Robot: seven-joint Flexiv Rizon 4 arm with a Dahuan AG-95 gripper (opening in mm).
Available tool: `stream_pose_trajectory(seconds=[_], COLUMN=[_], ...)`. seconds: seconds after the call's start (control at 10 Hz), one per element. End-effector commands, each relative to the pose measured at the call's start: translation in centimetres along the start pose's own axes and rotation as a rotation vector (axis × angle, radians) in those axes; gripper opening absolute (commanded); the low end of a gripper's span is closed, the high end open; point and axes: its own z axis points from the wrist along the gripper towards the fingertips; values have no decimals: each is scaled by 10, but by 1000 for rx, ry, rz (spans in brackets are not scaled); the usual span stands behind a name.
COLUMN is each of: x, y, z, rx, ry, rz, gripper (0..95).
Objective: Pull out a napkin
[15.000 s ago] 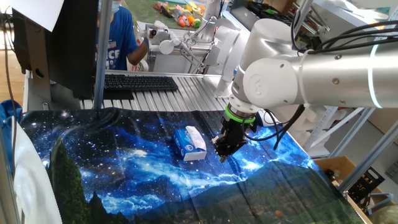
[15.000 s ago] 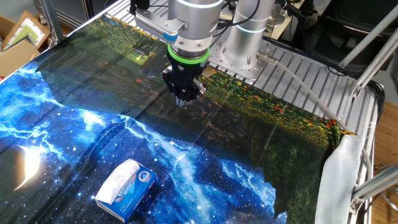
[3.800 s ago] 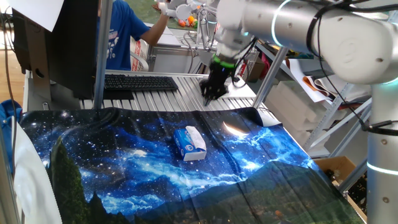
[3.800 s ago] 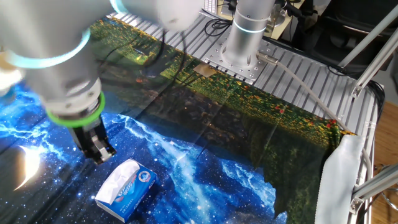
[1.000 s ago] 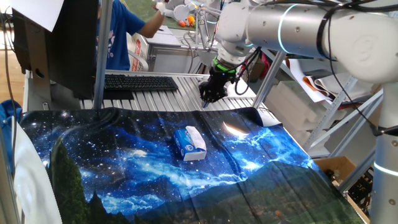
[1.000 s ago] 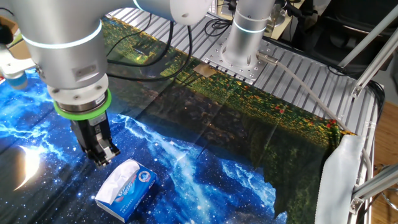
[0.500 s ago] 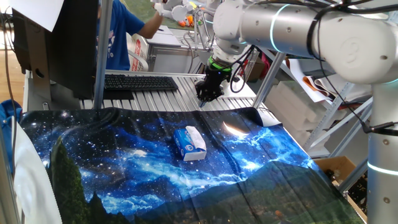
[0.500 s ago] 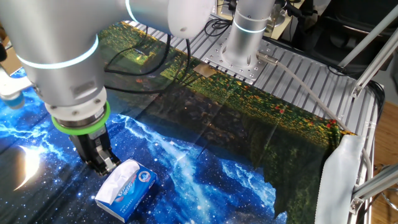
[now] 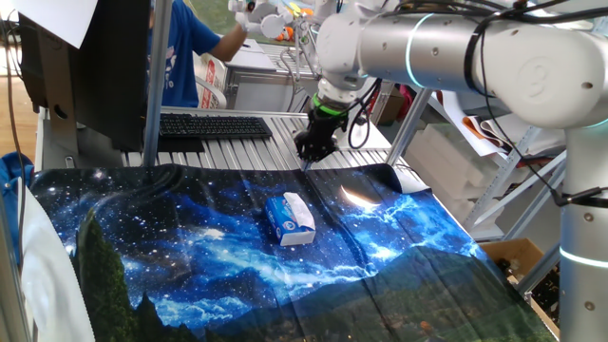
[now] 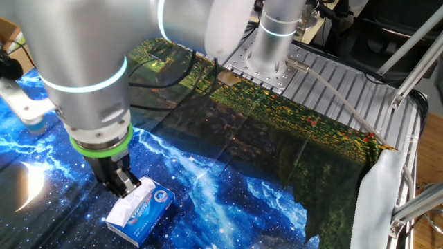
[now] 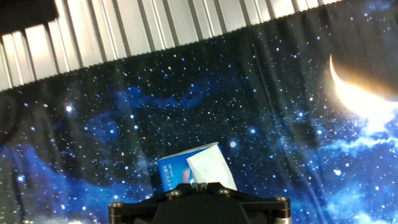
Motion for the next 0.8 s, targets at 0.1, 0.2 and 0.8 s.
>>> stream_pose_trajectory(seconds=[0.1, 0.2, 0.8], x=[2, 2, 17], y=[-3, -4, -7], z=[6, 9, 34], rx=[15, 28, 81], ry=[-7, -10, -23], rz=[-40, -72, -57], gripper=[0, 0, 0])
